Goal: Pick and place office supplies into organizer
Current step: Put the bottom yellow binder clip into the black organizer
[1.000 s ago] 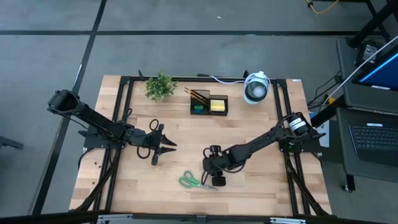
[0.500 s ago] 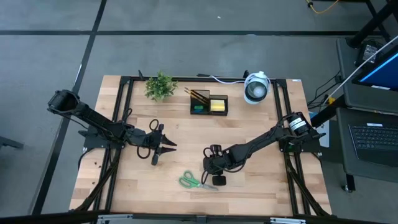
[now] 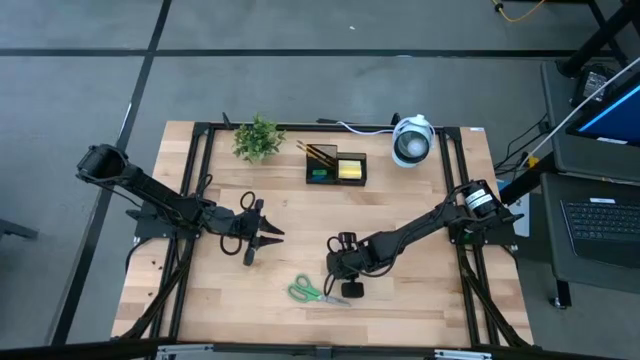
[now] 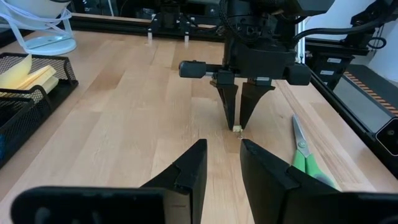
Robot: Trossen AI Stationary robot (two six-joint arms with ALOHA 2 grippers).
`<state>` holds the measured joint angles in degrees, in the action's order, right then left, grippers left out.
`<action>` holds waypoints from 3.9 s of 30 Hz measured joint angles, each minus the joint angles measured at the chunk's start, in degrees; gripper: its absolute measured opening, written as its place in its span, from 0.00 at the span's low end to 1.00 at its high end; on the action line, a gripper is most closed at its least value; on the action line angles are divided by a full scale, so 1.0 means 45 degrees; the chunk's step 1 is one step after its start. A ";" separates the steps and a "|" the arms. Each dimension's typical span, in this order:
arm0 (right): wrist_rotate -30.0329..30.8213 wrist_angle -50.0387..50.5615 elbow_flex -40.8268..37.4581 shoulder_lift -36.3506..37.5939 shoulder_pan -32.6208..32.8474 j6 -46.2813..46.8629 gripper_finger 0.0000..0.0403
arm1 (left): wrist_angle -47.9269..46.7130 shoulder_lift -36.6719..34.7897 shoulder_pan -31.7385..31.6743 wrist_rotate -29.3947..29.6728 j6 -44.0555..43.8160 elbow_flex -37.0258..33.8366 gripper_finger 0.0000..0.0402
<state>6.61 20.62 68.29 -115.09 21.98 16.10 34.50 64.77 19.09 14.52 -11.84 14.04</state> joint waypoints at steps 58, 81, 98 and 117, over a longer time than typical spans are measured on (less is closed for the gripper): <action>0.3084 0.5855 0.5896 -0.0038 -0.4841 -0.6051 0.20 | -0.0005 0.0000 0.0000 0.0000 0.0010 -0.0015 0.23; 0.1156 0.2615 0.3911 -0.0029 -0.7845 -0.6868 0.20 | -0.0014 0.0000 0.0000 0.0000 0.0029 -0.0015 0.23; 0.1180 0.0889 0.2856 -0.0024 -0.8034 -0.6669 0.20 | -0.0010 0.0000 0.0000 0.0238 0.0027 -0.0015 0.23; 0.1180 0.1250 0.2856 -0.0083 -0.8029 -0.6353 0.20 | -0.0005 0.0000 0.0000 0.0248 0.0010 -0.0015 0.23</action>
<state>11.92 26.25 81.14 -115.46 -14.15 -12.49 34.48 64.77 19.09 15.64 -11.79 13.98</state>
